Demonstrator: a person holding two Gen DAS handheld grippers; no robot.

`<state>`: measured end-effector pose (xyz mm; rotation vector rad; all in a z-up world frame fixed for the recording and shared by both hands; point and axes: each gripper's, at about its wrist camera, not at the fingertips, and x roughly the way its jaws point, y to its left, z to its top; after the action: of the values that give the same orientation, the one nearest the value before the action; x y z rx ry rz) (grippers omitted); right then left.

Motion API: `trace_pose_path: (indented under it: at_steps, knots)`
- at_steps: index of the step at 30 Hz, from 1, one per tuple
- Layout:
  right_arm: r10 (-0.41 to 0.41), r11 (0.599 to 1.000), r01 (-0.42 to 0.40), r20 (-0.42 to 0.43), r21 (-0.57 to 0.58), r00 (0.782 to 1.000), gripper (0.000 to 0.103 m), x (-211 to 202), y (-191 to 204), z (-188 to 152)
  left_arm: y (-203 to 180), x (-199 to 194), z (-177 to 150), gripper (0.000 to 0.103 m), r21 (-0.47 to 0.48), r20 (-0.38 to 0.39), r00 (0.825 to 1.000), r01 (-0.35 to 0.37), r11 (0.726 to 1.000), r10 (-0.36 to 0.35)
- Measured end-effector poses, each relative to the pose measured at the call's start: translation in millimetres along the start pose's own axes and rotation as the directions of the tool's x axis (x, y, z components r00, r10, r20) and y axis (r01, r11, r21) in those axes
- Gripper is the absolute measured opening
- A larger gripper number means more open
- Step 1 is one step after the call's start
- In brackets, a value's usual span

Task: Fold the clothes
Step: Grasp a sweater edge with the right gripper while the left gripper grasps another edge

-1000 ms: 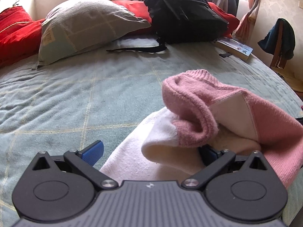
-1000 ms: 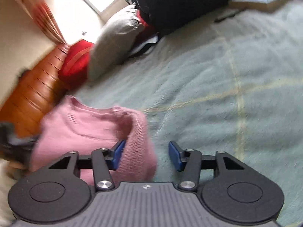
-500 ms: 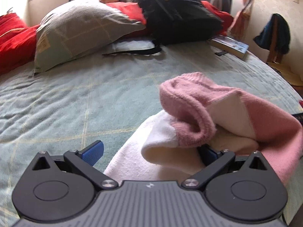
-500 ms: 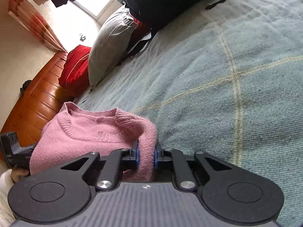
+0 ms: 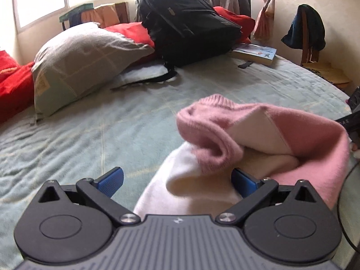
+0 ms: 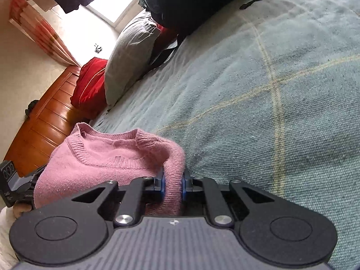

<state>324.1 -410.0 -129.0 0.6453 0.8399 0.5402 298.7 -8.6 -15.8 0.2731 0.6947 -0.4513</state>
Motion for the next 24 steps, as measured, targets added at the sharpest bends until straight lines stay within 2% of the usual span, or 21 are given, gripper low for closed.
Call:
trace_pose_path:
  at_steps: [1,2,6,9,13,14,17,19,21,24]
  knots:
    - [-0.001,1.000,0.001,0.000,0.000,1.000,0.014,0,0,0,-3,2,2,0.089,0.019,0.000,1.000,-0.003,1.000,0.003]
    - [-0.002,1.000,0.002,0.000,-0.001,1.000,0.014,0,0,0,-8,3,2,0.087,0.054,0.006,1.000,-0.023,0.998,0.023]
    - [-0.007,1.000,0.007,0.003,-0.008,1.000,0.014,-2,1,-1,-29,5,-2,0.085,0.221,0.050,0.990,-0.139,0.965,0.131]
    - [-0.010,1.000,0.010,0.007,-0.014,1.000,0.014,-2,1,-2,-45,6,-4,0.089,0.338,0.094,0.974,-0.225,0.914,0.205]
    - [-0.011,1.000,0.011,0.010,-0.020,1.000,0.014,-2,2,-2,-67,8,-8,0.089,0.478,0.166,0.942,-0.335,0.812,0.291]
    - [-0.010,1.000,0.010,0.010,-0.020,1.000,0.014,-2,1,-2,-69,8,-9,0.089,0.490,0.167,0.943,-0.333,0.805,0.288]
    - [-0.010,1.000,0.010,0.014,-0.024,1.000,0.014,-3,2,-3,-73,10,-12,0.072,0.503,0.146,0.956,-0.293,0.813,0.254]
    - [-0.009,1.000,0.009,0.016,-0.025,1.000,0.014,-3,1,-3,-74,11,-14,0.050,0.499,0.127,0.964,-0.265,0.825,0.233]
    - [-0.008,1.000,0.008,0.018,-0.023,1.000,0.014,-3,1,-3,-75,11,-15,0.039,0.474,0.098,0.972,-0.235,0.849,0.215]
    - [-0.009,1.000,0.009,0.021,-0.024,1.000,0.014,-3,2,-4,-79,7,-22,0.023,0.469,0.084,0.975,-0.221,0.855,0.205]
